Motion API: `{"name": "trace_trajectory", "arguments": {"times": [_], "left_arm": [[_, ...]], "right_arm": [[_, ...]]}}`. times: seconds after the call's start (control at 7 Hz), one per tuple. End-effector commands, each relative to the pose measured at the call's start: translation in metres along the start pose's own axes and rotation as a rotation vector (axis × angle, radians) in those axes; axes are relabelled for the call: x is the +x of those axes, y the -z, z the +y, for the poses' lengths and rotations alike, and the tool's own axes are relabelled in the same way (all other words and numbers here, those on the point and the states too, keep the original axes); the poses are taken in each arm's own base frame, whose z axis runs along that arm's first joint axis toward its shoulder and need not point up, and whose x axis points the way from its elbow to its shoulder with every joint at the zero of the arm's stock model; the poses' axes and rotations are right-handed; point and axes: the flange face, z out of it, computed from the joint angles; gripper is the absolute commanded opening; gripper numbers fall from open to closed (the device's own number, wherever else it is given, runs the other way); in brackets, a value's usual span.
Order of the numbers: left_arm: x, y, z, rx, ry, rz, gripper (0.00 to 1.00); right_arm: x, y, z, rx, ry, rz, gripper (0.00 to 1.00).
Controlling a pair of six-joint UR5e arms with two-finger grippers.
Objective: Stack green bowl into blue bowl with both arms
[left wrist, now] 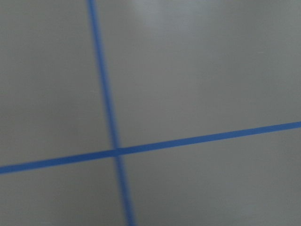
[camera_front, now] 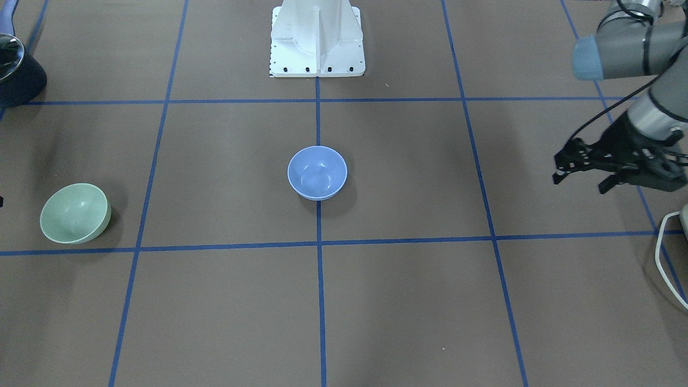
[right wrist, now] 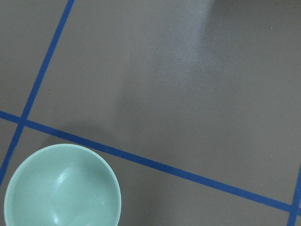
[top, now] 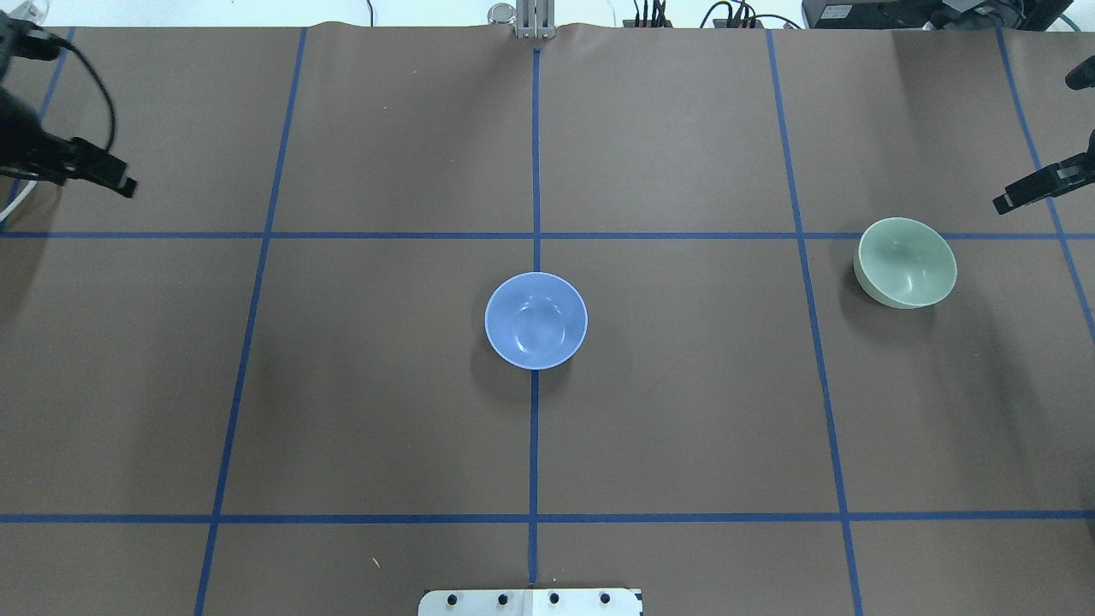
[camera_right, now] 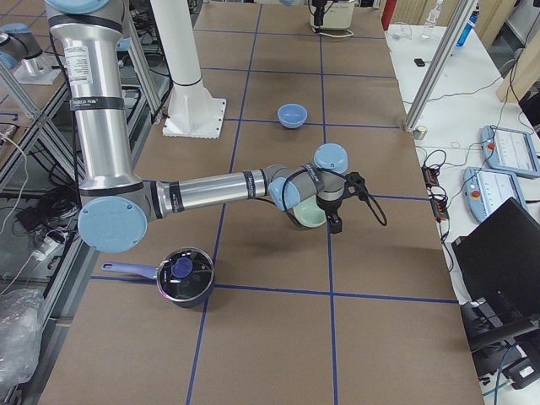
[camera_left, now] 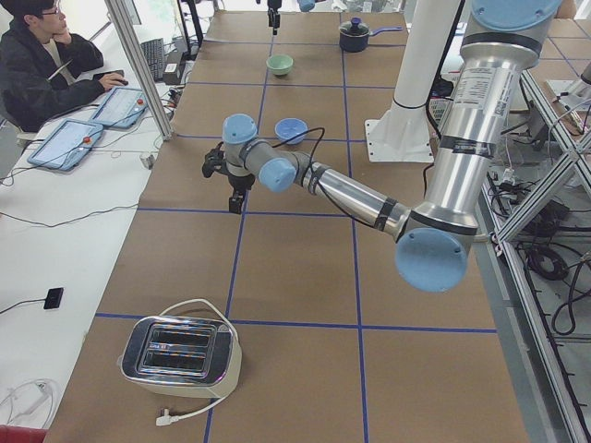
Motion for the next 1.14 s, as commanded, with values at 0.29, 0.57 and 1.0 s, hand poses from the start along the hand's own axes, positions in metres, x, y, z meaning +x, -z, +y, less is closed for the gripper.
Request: {"name": "trace_trajectory", "arguments": {"times": [0.29, 0.57, 1.0], "left_arm": [[-0.235, 0.063, 0.070, -0.081, -0.155, -0.114, 1.00], [-0.236, 0.062, 0.071, -0.083, -0.153, -0.114, 1.00], [-0.235, 0.062, 0.073, -0.082, -0.144, -0.114, 1.00]], "right_arm": [[-0.037, -0.078, -0.002, 0.004, 0.008, -0.022, 1.00], [-0.060, -0.117, 0.007, -0.022, -0.017, 0.046, 0.83], [-0.050, -0.110, 0.022, -0.065, -0.033, -0.033, 0.00]]}}
